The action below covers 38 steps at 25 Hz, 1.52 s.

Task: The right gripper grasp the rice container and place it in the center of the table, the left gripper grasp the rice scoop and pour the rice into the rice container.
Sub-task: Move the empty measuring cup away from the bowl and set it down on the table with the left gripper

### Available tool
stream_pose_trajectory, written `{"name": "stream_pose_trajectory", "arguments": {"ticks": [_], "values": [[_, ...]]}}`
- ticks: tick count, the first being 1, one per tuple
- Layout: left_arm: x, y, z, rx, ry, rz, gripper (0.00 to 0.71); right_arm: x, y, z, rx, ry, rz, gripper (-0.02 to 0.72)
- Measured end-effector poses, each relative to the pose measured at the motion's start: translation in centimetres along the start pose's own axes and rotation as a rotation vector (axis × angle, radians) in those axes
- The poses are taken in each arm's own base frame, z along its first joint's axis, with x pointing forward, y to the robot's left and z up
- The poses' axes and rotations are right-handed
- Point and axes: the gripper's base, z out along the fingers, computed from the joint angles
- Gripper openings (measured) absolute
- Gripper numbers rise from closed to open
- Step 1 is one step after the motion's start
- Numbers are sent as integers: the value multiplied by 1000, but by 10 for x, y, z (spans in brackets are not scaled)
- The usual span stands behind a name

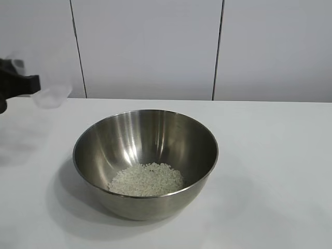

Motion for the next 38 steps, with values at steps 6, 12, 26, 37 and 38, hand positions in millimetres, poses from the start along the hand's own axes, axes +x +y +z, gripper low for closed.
{"name": "stream_pose_trajectory", "arguments": {"ticks": [6, 12, 26, 37, 38], "values": [[40, 8, 12, 88, 136, 5, 9, 0, 0, 0, 0, 1, 0, 660], [67, 5, 24, 114, 214, 4, 9, 0, 0, 0, 0, 1, 0, 660], [81, 1, 25, 163, 255, 12, 22, 0, 0, 0, 0, 1, 0, 660], [92, -1, 2, 171, 330, 3, 362, 0, 0, 0, 0, 0, 0, 660], [93, -1, -1, 172, 340, 2, 407, 0, 0, 0, 0, 0, 0, 660]]}}
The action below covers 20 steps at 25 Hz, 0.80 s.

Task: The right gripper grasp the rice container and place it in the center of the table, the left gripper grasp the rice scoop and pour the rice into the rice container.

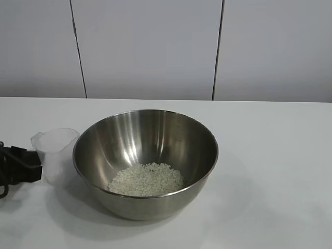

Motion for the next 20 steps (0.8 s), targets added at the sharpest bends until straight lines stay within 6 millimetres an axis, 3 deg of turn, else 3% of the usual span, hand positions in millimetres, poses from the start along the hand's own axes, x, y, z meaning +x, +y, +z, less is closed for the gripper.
{"name": "stream_pose_trajectory", "arguments": {"ticks": [4, 6, 12, 16, 20], "values": [[10, -3, -11, 4, 50, -9, 602, 0, 0, 0, 0, 0, 0, 660], [14, -4, -16, 6, 67, -12, 655, 0, 0, 0, 0, 0, 0, 660], [4, -6, -35, -2, 36, -28, 690, 0, 0, 0, 0, 0, 0, 660], [-25, -6, -41, 11, -2, -6, 693, 0, 0, 0, 0, 0, 0, 660], [-62, -4, -42, 41, 128, 18, 693, 0, 0, 0, 0, 0, 0, 660]]}}
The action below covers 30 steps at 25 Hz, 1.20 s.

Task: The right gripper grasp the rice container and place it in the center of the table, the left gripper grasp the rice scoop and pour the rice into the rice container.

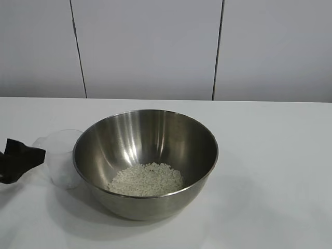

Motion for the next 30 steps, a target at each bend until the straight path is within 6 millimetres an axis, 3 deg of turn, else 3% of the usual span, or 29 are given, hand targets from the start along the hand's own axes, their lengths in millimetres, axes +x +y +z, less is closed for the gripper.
{"name": "stream_pose_trajectory", "arguments": {"ticks": [6, 9, 12, 16, 21, 25, 30], "values": [[-93, 31, -39, -280, 100, -82, 694, 0, 0, 0, 0, 0, 0, 660], [-125, 51, -62, -430, 135, -107, 694, 0, 0, 0, 0, 0, 0, 660], [-143, 74, -81, -468, 184, -169, 692, 0, 0, 0, 0, 0, 0, 660], [-156, 102, -113, -366, 185, -257, 692, 0, 0, 0, 0, 0, 0, 660], [-158, 132, -185, -464, 25, -321, 691, 0, 0, 0, 0, 0, 0, 660], [-162, 115, -219, -504, -33, -290, 689, 0, 0, 0, 0, 0, 0, 660], [-180, 56, -232, -317, -119, -188, 689, 0, 0, 0, 0, -1, 0, 660]]}}
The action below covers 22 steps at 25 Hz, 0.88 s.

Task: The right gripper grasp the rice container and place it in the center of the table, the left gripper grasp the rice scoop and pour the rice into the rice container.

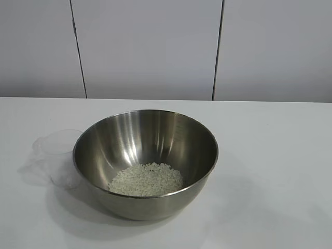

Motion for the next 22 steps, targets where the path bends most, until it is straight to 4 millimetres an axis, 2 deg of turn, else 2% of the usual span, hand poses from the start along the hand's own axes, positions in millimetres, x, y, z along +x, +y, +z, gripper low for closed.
{"name": "stream_pose_trajectory", "arguments": {"ticks": [3, 4, 5, 8, 10, 12, 14, 19, 22], "values": [[2, -30, -34, 98, -66, 89, 689, 0, 0, 0, 0, 0, 0, 660], [4, -35, -49, 107, -98, 108, 689, 0, 0, 0, 0, 0, 0, 660], [8, -41, -72, 103, -149, 134, 689, 0, 0, 0, 0, 0, 0, 660], [29, -50, -132, 26, -286, 169, 689, 0, 0, 0, 0, 0, 0, 660], [48, -52, -157, -28, -371, 116, 689, 0, 0, 0, 0, 0, 0, 660], [69, -49, -167, -89, -403, 50, 689, 0, 0, 0, 0, 0, 0, 660], [86, -44, -168, -136, -392, 14, 689, 0, 0, 0, 0, 0, 0, 660], [147, -41, -166, -165, -228, -30, 687, 0, 0, 0, 0, 0, 0, 660], [176, -44, -162, -143, -160, -46, 687, 0, 0, 0, 0, 0, 0, 660]]}}
